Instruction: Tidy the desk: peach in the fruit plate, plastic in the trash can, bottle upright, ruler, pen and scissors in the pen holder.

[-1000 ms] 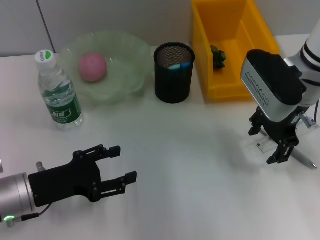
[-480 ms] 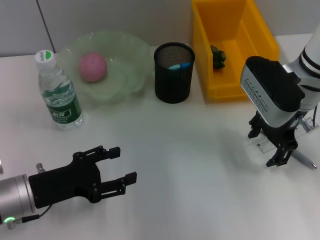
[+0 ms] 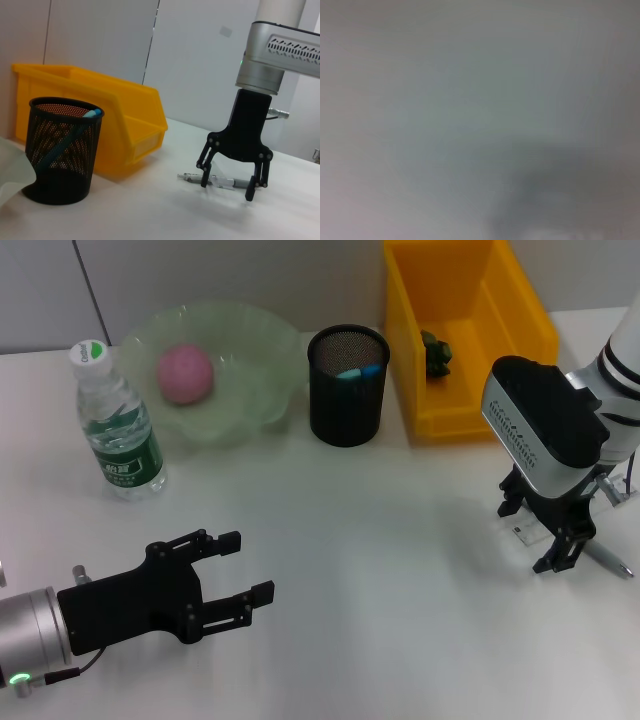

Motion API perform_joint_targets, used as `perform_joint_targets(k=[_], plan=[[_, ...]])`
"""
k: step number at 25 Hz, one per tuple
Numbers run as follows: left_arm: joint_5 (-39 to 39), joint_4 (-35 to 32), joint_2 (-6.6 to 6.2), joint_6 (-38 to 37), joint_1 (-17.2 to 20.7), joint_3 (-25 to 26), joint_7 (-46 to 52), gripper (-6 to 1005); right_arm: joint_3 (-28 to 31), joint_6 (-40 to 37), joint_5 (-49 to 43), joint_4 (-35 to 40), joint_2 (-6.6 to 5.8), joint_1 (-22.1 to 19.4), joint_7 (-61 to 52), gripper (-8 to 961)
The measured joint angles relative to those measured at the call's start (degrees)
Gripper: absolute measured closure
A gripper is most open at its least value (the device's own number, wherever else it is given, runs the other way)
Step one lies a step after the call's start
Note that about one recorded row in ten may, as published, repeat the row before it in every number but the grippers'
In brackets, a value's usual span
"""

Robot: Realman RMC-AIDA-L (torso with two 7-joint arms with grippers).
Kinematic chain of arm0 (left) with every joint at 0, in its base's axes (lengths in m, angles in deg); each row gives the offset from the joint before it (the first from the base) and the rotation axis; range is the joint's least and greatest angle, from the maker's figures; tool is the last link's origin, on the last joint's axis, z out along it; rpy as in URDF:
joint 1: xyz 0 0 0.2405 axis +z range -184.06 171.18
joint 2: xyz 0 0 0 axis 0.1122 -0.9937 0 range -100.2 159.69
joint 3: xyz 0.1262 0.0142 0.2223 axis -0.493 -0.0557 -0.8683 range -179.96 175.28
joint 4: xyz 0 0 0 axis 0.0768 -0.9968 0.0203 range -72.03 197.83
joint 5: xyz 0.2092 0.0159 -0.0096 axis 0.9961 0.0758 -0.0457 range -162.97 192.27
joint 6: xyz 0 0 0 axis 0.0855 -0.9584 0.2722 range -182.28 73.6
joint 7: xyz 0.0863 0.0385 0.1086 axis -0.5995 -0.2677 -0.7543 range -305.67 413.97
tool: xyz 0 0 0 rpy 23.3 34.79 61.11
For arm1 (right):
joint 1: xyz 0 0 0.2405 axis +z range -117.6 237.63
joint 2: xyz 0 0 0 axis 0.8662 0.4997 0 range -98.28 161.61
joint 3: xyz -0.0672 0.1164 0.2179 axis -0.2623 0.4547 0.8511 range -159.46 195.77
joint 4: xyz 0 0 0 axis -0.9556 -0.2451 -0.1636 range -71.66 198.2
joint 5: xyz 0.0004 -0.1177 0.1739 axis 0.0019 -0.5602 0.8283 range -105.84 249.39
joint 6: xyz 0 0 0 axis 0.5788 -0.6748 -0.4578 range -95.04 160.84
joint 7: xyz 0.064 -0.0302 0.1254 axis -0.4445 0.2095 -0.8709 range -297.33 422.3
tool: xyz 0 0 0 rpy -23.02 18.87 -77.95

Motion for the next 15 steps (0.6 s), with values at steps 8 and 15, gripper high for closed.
perform_joint_targets(k=[8,15], plan=[[-0.61,0.03,0.00,-0.05,0.00,0.00,0.00,199,-0.08,2.82,-1.17,-0.88,0.54,-0.14,0.58,230],[-0.90,0.08,0.00,-0.23,0.00,0.00,0.00,200,0.24,2.68,-1.05,-0.32,0.59,-0.08,0.65,504]])
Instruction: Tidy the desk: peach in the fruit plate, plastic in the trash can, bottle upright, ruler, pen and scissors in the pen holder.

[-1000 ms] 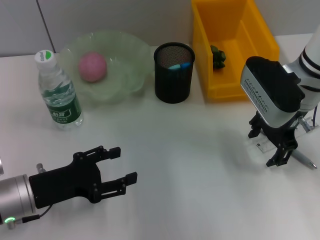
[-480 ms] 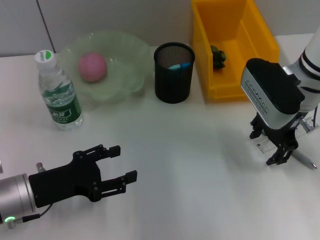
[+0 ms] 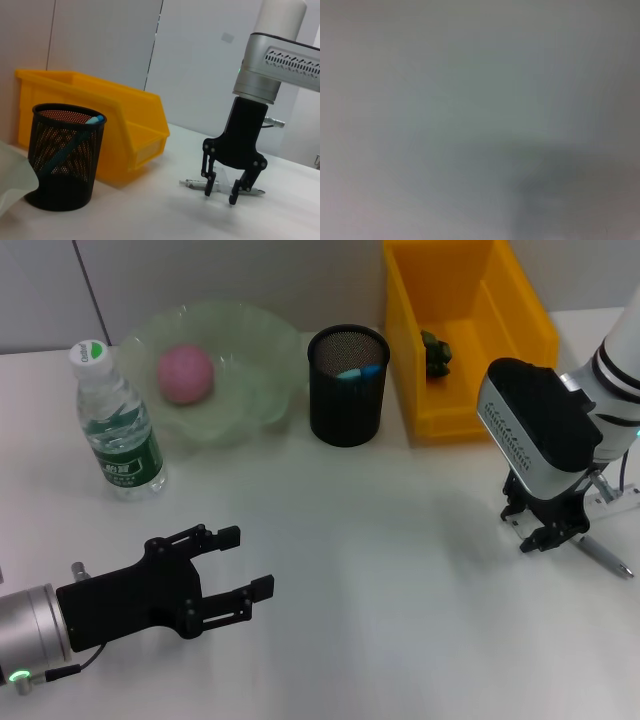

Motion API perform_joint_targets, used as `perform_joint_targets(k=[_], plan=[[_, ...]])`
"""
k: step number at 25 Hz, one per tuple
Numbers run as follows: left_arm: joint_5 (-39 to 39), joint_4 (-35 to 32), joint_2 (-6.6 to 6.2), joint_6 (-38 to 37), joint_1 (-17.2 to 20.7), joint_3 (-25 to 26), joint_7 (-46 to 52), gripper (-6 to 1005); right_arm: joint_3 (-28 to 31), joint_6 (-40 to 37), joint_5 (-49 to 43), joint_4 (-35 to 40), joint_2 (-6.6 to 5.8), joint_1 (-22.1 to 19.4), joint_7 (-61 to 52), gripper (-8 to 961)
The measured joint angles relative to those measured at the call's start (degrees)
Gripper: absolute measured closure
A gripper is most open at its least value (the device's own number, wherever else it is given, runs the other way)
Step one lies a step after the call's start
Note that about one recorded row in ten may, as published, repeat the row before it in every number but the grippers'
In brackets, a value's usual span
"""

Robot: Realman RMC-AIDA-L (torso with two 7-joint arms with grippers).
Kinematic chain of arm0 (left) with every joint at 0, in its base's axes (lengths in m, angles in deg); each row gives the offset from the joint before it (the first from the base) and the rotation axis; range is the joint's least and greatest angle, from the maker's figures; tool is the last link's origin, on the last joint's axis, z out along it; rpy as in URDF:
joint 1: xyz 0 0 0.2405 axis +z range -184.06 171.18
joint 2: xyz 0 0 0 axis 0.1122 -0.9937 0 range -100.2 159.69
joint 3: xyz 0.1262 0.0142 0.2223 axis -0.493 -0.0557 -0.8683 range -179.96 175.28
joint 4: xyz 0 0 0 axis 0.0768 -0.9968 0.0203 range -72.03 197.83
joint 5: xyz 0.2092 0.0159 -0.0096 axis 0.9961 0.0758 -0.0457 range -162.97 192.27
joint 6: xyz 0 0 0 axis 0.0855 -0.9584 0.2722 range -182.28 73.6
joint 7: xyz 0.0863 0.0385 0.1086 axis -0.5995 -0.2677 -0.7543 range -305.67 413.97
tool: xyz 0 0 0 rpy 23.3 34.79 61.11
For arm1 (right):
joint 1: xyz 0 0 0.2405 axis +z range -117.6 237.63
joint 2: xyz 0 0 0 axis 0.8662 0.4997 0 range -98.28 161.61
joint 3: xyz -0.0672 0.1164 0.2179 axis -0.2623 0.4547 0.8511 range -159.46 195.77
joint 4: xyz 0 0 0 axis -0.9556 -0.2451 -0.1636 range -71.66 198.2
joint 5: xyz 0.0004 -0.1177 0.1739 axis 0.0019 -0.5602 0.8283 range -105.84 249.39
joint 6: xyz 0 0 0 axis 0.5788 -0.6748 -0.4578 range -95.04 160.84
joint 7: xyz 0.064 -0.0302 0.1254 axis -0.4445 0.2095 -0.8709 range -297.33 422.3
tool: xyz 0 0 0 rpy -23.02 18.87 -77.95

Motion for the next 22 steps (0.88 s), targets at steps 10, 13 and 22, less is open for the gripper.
perform_joint_targets(k=[10,13,22], plan=[[-0.11,0.00,0.00,-0.22,-0.20,-0.04,0.00,200,10.04,-14.63,7.39,13.02,-0.23,0.86,-3.09,569],[-0.11,0.00,0.00,-0.28,-0.28,-0.05,0.00,199,14.53,-17.79,12.42,17.87,-0.67,0.95,-5.96,570],[-0.44,0.06,0.26,-0.54,-0.98,-0.20,-0.65,200,23.82,-8.78,37.07,23.49,-0.78,-3.10,-17.84,569]])
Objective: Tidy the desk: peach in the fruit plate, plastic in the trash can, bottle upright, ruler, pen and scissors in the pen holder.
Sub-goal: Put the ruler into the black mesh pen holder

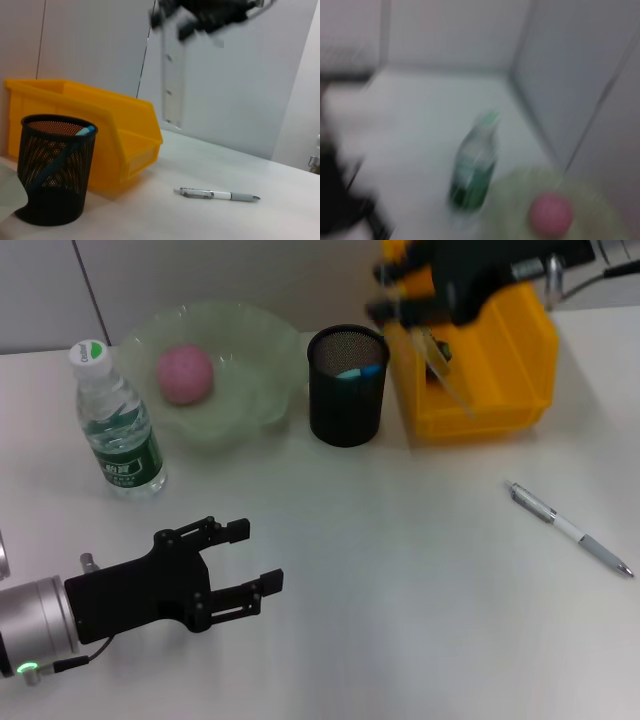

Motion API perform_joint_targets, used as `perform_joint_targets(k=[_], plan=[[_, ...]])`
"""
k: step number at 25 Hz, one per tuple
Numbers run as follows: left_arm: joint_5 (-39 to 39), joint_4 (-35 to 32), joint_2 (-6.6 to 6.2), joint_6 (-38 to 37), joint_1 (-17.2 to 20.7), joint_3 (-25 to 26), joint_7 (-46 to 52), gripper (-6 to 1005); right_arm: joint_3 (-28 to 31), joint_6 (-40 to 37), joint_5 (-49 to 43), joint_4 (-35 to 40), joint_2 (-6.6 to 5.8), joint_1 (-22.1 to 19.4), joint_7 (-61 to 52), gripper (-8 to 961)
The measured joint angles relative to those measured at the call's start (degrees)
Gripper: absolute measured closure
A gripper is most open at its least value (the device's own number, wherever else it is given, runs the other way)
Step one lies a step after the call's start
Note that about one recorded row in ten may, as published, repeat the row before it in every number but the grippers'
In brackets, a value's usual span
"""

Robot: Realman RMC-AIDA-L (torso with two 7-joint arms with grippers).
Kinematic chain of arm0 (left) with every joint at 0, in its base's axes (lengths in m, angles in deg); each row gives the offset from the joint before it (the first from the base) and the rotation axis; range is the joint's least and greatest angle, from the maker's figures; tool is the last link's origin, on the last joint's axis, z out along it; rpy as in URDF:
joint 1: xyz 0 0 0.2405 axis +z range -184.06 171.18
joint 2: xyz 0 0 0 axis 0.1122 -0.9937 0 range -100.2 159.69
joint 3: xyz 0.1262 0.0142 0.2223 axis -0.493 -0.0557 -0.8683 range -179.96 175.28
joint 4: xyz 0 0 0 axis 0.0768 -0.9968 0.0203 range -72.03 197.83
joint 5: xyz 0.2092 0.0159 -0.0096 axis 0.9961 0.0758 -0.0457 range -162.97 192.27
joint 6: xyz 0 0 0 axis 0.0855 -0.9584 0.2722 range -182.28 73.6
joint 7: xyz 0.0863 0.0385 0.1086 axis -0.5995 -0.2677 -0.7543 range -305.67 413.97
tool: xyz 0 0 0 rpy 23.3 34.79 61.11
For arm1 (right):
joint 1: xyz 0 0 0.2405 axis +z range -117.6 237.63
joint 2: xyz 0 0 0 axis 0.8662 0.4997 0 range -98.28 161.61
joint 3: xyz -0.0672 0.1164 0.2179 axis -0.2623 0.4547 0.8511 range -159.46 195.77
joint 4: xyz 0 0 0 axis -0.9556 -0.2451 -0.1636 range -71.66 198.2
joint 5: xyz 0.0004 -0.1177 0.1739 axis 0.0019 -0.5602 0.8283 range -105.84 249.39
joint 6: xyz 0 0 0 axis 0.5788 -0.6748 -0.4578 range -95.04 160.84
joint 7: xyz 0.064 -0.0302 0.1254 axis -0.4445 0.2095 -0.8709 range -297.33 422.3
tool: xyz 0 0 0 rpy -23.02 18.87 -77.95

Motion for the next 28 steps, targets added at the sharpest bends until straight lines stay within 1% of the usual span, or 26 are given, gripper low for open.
perform_joint_targets(k=[2,5,6,7,8,9,12,14,17,18,19,22,28], plan=[[-0.49,0.01,0.00,-0.05,-0.11,-0.27,-0.01,200,0.06,5.03,4.94,0.00,0.86,-1.75,-1.45,570],[-0.69,0.03,-0.05,-0.13,-0.30,-0.34,-0.03,199,-0.74,13.28,11.42,-0.25,2.69,-4.13,-1.82,570],[-0.69,0.03,-0.09,-0.15,-0.40,-0.34,-0.11,199,-1.29,15.54,13.19,-0.62,3.12,-4.61,-1.81,570],[-0.69,0.02,-0.12,-0.15,-0.45,-0.34,-0.23,199,-2.20,17.79,15.19,-1.38,3.29,-5.02,-1.73,570],[-0.69,0.01,-0.14,-0.15,-0.49,-0.34,-0.54,199,-4.86,22.75,20.02,-4.07,3.26,-5.75,-1.30,570],[-0.69,-0.02,-0.17,-0.15,-0.51,-0.34,-1.07,199,-4.86,22.75,20.02,-4.07,3.26,-5.75,-1.30,570],[-0.70,-0.15,-0.21,-0.15,-0.51,-0.33,-2.13,200,-7.55,29.46,25.39,-8.64,3.17,-5.82,0.03,570],[-0.70,-0.35,-0.22,-0.15,-0.51,-0.32,-2.47,202,-8.48,32.32,27.80,-11.40,3.17,-5.47,1.36,570],[-0.71,-0.55,-0.24,-0.17,-0.57,-0.32,-2.62,203,-9.64,35.35,31.62,-15.02,3.17,-5.19,4.23,570],[-0.71,-0.58,-0.24,-0.14,-0.64,-0.32,-2.96,203,-10.01,36.38,34.48,-17.30,3.18,-5.17,6.53,570],[-0.71,-0.58,-0.24,-0.14,-0.64,-0.32,-2.96,203,-10.01,36.38,34.48,-17.30,3.18,-5.17,6.53,570],[-0.75,-0.39,-0.27,0.13,-0.71,-0.11,-5.02,203,-9.97,36.71,37.87,-20.38,3.20,-5.20,9.54,570],[-0.81,-0.12,-0.21,0.28,-1.06,-0.15,-5.81,203,-9.89,37.69,38.60,-24.13,3.14,-5.15,12.00,570]])
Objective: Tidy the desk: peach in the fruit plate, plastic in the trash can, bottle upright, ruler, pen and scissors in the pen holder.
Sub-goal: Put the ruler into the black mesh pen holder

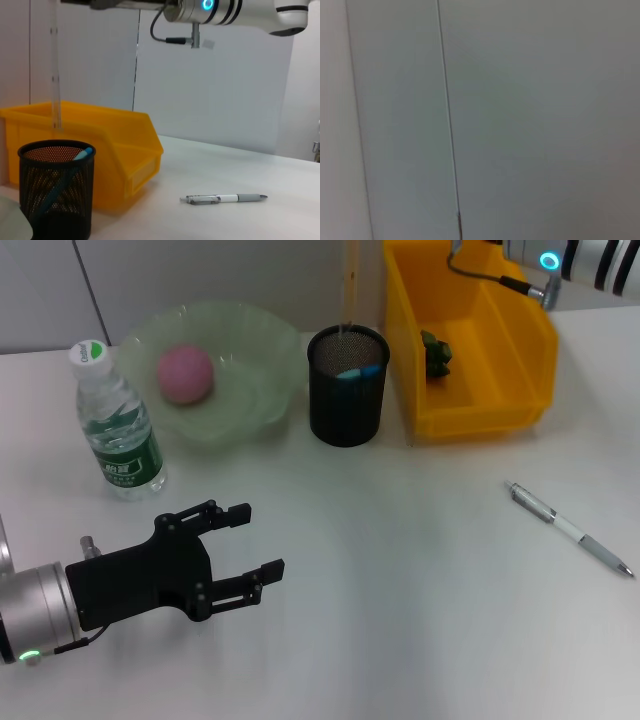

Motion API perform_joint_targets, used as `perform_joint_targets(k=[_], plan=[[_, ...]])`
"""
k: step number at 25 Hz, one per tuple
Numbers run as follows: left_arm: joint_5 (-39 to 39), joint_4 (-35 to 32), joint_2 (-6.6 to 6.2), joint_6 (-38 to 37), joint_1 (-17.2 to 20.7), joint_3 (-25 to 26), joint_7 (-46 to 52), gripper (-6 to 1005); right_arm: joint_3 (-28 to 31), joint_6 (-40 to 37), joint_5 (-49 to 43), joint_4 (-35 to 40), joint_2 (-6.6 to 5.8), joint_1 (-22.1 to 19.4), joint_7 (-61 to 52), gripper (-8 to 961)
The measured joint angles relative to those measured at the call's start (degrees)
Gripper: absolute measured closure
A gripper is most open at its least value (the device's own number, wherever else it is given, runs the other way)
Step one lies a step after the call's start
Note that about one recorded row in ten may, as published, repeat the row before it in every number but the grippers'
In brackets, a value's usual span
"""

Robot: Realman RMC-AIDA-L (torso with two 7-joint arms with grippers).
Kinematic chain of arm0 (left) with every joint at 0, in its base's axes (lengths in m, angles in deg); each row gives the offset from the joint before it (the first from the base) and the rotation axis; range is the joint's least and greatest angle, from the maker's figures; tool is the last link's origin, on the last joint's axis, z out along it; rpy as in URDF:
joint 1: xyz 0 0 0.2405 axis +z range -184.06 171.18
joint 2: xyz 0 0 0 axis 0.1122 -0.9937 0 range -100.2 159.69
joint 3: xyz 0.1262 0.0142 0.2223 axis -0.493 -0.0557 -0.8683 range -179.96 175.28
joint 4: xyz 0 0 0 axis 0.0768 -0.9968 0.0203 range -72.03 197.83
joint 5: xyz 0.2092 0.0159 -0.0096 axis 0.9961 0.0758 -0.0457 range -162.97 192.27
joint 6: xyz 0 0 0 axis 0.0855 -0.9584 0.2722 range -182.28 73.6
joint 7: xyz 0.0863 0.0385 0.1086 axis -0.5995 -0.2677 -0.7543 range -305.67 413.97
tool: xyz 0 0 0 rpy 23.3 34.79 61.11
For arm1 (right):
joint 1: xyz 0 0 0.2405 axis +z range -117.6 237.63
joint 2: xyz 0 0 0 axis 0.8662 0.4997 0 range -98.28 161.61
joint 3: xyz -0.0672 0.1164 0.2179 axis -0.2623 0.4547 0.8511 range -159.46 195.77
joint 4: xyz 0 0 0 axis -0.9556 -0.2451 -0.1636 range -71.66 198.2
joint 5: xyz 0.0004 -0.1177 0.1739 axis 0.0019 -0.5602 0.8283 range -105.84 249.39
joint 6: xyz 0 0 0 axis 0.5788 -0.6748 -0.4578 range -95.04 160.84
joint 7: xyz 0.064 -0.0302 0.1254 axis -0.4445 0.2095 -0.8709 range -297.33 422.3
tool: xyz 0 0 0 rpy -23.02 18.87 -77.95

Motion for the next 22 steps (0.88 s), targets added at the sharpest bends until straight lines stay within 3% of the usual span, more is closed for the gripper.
perform_joint_targets(k=[11,22], plan=[[0.00,0.07,0.12,0.51,-0.39,-0.17,-0.79,203,-0.02,-0.28,4.25,-3.43,0.08,0.06,6.81,571],[-0.04,0.14,0.18,1.99,-0.97,0.19,-1.82,203,-1.10,-1.49,14.66,-9.05,0.25,0.65,20.83,571]])
